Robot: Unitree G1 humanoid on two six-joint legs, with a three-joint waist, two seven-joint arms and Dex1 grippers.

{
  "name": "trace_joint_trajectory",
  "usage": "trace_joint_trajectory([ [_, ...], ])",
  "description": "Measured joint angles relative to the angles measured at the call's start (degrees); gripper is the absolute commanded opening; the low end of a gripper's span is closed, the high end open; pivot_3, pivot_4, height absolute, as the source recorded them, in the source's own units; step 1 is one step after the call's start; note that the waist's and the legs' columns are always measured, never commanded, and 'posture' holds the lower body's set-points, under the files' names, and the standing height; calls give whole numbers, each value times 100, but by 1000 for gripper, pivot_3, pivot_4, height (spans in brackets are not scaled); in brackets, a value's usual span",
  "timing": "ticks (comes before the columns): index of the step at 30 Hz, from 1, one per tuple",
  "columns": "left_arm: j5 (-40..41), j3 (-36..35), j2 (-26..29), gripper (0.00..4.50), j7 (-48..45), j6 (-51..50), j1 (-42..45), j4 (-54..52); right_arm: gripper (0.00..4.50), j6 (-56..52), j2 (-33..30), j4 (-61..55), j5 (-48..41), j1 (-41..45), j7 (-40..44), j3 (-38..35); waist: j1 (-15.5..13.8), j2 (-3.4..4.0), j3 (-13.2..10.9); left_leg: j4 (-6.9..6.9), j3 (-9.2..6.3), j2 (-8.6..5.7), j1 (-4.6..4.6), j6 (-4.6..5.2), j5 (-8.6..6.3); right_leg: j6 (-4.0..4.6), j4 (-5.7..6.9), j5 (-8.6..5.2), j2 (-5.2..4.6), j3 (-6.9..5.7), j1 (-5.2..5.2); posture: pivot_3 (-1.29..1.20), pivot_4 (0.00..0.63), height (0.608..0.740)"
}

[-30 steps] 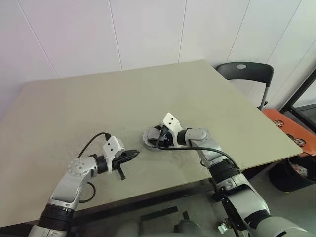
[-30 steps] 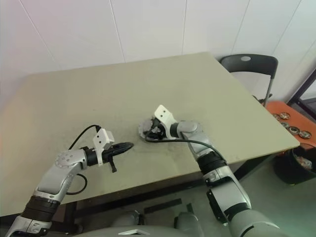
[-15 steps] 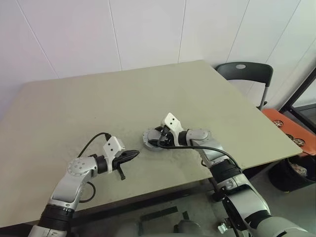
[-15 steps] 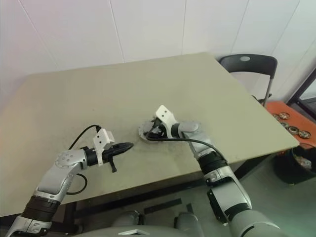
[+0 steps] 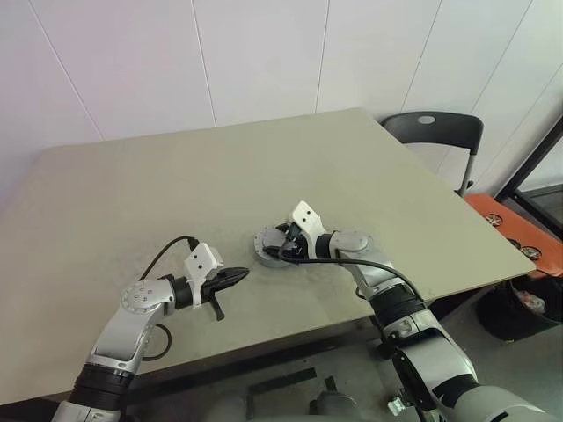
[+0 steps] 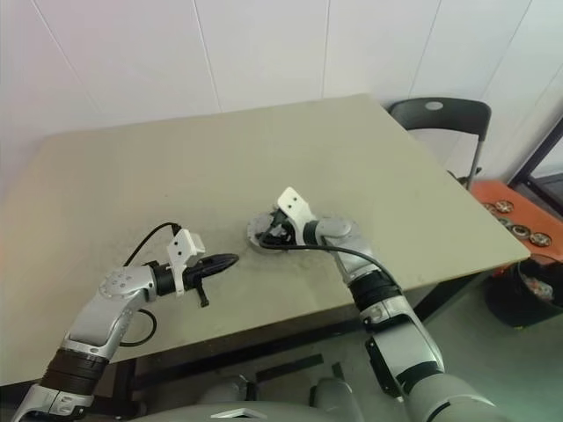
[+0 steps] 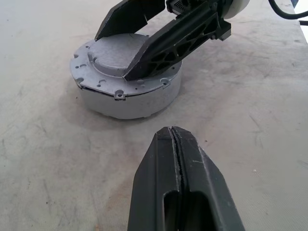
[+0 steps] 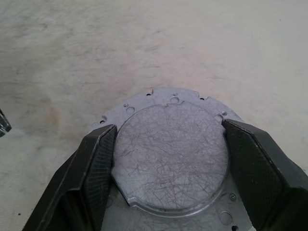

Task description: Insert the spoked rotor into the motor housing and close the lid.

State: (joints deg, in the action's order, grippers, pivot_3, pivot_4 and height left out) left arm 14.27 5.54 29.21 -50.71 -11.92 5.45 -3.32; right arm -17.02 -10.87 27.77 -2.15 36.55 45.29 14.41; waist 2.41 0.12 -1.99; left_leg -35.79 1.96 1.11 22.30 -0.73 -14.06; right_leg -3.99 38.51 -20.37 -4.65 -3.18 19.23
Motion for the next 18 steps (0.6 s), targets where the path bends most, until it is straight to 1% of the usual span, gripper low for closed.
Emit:
trace_joint_trajectory([
  [7,0,1,0,0,0,0,0,0,3126,11,-25,-9,78,0,60,67,-4,0,0,-17,-2,3,0,0,0,0,16,0,0,1,0,0,0,740],
  [14,-3,33,-2,0,-1,0,9,2,3126,-461,-93,-197,131,73,166,151,-29,1,4,-12,-3,2,1,4,-3,0,9,0,-2,1,-1,0,0,740],
  [18,-184,48,-235,0,213,258,401,351,3126,-529,-126,-237,131,68,165,140,-65,-3,6,-16,-3,2,1,5,-3,0,8,0,-2,1,-3,0,0,740],
])
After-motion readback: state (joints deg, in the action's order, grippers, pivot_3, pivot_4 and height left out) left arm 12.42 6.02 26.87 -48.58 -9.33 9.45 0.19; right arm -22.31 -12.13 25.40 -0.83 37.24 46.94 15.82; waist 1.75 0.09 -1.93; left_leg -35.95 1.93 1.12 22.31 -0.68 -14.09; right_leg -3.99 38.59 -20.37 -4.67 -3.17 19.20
